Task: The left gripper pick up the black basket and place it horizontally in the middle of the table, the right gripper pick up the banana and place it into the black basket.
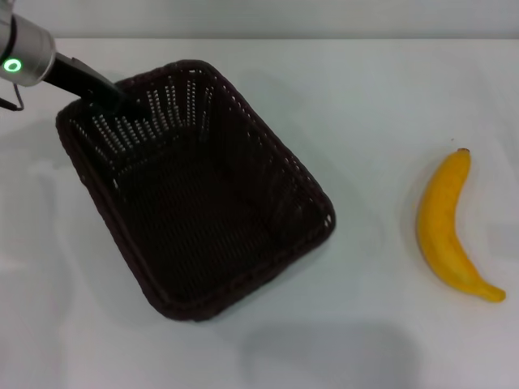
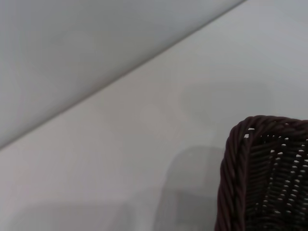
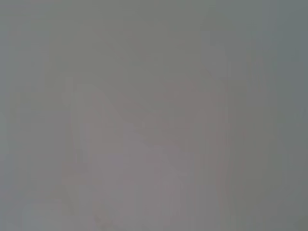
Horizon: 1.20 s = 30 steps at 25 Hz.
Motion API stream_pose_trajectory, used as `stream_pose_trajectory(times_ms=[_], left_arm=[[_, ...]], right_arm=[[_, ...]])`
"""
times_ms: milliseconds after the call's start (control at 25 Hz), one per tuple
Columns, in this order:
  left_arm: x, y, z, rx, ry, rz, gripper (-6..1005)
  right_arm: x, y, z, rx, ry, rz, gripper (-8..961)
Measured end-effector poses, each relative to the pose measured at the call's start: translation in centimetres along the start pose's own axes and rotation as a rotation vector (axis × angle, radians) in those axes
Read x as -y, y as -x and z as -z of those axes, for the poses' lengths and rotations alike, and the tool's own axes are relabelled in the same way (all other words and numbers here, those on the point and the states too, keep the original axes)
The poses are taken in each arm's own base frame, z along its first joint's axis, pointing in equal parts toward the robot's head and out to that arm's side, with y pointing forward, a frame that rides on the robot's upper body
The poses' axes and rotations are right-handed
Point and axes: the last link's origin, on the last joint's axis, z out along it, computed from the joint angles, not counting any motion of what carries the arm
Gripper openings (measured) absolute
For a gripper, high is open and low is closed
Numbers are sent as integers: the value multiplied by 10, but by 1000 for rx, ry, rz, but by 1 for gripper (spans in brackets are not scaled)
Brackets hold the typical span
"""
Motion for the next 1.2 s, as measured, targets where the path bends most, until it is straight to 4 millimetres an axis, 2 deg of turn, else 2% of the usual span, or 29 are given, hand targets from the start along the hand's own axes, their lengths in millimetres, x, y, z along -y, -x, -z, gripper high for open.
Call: stream_pose_trajectory(times_ms=[240,320,480,640,800,1080,1200], left_arm=[[-8,6,7,54,81,87,317],[-9,6,8,61,87,123,301],[-2,9,23,20,103,283,268],[-4,15,38,-63,203,349,235],[-6,20,43,-107,255,389,192],[-2,38,51,-256,332,540,180],[1,52,55,-324,353,612,180]], right_arm=[[-2,1,-3,3,6,-2,874],[-3,1,-3,3,7,-2,874],[-3,0,-3,3,8,-3,874],[-3,0,-3,0,8,-6,874],[-3,1,-4,0,8,-13,874],[-2,2,-5,4,8,-8,874],[2,2,-5,1,-11,-1,874]])
